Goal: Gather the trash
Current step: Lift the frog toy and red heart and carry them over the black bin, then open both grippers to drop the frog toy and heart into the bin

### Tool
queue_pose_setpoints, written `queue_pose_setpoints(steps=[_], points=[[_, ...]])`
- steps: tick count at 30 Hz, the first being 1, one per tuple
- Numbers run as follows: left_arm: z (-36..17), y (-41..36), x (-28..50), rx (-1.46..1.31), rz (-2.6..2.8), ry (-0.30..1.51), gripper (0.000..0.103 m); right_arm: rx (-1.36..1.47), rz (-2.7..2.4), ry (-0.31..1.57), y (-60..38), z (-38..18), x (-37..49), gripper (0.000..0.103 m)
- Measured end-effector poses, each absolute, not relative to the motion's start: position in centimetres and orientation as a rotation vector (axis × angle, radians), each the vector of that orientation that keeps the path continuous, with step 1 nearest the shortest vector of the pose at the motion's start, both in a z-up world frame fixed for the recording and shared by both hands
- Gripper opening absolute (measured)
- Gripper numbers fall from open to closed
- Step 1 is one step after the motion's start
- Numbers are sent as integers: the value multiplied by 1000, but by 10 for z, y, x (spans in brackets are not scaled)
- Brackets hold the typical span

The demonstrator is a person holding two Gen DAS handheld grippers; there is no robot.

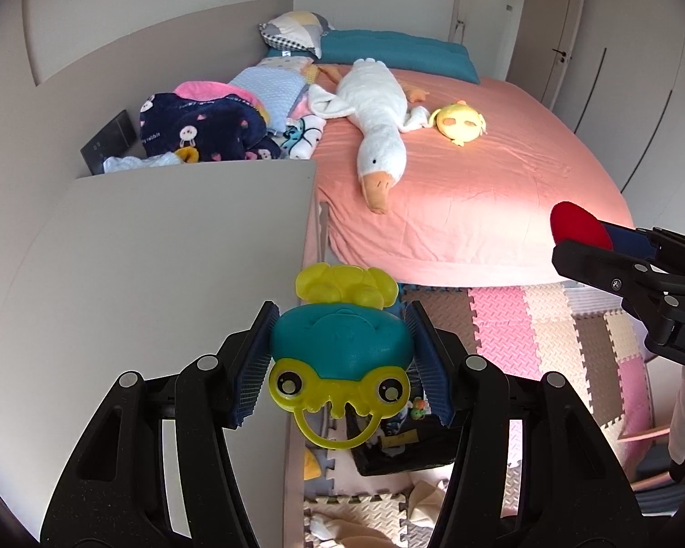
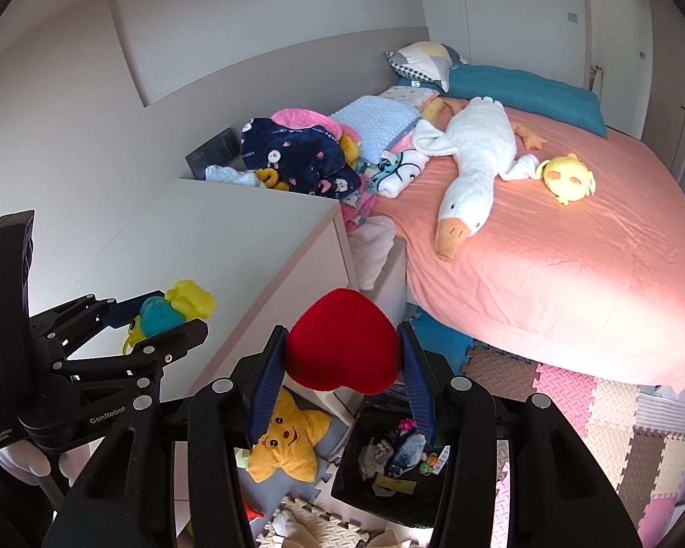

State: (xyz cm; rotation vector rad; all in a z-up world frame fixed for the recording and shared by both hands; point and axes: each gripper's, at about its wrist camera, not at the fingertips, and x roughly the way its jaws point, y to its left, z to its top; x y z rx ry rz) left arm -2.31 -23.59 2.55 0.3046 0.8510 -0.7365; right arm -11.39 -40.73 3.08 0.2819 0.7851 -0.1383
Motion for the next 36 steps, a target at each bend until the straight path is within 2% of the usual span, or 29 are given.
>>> queue_pose_setpoints(steps=[23,36], points=[[33,-310,-51,401,-931,821,56,370,-334,757,-464,25,-162,50],[31,-319,-54,425,-944,831,56,392,-351,762,-474,21,-164,50]])
